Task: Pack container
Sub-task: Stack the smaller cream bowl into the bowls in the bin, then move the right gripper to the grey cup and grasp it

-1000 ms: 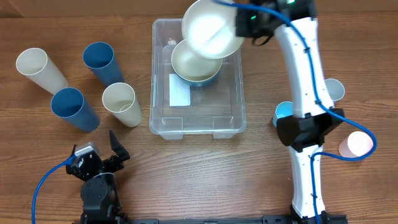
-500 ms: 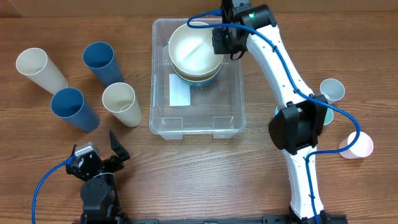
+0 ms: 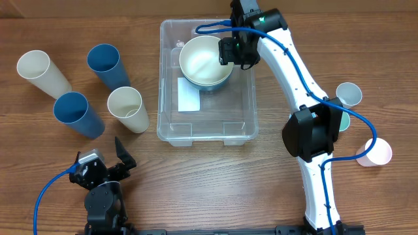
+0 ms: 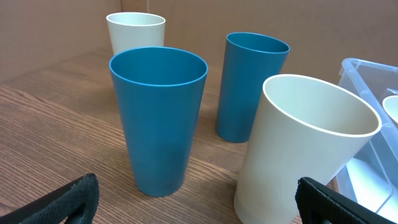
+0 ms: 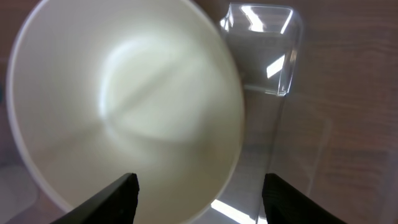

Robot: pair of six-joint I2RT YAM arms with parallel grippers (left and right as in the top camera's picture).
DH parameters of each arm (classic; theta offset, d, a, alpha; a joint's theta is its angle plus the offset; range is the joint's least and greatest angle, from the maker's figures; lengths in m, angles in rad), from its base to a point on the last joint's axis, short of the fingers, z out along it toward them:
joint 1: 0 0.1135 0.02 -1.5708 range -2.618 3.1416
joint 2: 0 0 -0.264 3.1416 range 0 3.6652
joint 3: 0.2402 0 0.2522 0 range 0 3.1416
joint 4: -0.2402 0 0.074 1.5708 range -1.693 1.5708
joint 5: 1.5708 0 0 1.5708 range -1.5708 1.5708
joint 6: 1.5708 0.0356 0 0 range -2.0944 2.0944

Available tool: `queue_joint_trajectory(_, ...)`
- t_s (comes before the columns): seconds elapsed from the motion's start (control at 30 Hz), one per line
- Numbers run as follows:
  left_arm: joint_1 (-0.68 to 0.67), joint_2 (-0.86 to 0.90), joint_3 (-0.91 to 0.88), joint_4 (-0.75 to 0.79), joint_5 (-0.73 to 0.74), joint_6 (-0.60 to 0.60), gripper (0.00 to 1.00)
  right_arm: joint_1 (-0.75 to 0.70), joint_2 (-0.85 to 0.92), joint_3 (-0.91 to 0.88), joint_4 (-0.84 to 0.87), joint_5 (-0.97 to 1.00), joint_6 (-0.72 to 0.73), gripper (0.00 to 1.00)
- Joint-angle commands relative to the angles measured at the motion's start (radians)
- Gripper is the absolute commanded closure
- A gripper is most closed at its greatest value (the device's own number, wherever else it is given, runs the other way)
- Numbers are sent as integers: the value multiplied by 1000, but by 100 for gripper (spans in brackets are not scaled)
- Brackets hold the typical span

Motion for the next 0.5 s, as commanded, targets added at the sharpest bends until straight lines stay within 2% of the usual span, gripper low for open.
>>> queue_joint_trajectory(0.0, 5, -5, -2, 0, -19, 20, 0, 1, -48, 185, -75, -38, -27, 33)
queue_joint_trajectory(0.23, 5, -5, -2, 0, -19, 20, 0, -39, -65, 455, -238, 26, -29, 30)
queue_joint_trajectory(0.47, 5, -5, -2, 0, -19, 20, 0, -194, -65, 478, -363, 56, 56, 23)
